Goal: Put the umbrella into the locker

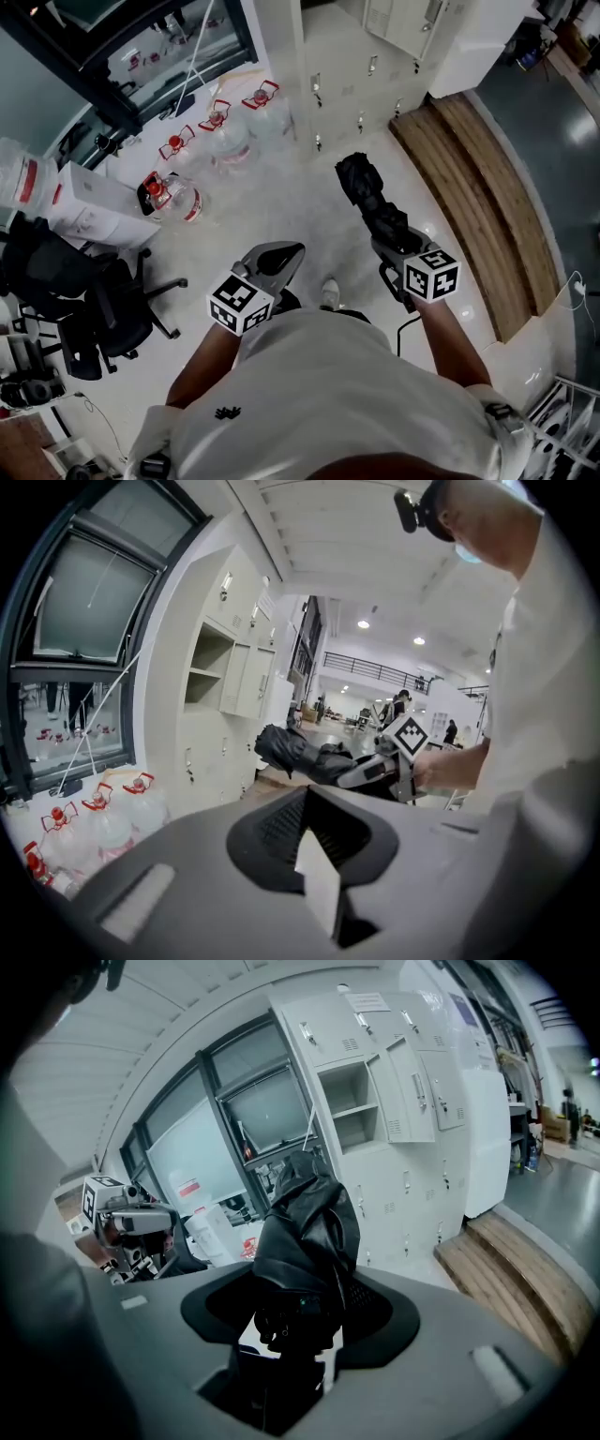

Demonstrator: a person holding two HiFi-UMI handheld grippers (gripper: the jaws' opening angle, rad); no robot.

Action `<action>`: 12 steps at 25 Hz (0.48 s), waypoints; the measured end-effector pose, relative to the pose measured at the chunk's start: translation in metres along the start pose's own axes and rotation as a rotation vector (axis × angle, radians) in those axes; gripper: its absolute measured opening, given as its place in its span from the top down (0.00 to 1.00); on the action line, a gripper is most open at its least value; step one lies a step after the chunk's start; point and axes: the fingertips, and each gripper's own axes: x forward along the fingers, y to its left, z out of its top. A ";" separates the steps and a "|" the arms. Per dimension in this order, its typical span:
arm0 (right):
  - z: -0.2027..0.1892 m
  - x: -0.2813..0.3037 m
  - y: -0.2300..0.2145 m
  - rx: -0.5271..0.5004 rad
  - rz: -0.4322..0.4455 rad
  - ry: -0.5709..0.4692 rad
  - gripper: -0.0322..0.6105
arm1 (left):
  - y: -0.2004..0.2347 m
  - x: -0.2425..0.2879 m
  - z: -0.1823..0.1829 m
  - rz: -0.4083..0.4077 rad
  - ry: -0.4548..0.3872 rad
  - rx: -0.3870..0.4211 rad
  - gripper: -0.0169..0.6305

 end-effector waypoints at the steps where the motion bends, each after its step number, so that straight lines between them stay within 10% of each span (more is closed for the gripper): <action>1: 0.004 0.005 -0.006 0.007 0.000 0.002 0.57 | 0.003 0.005 0.002 -0.004 0.005 -0.005 0.89; 12: 0.076 0.071 -0.055 0.016 -0.065 -0.002 0.57 | 0.098 0.056 0.035 -0.065 -0.008 -0.016 0.89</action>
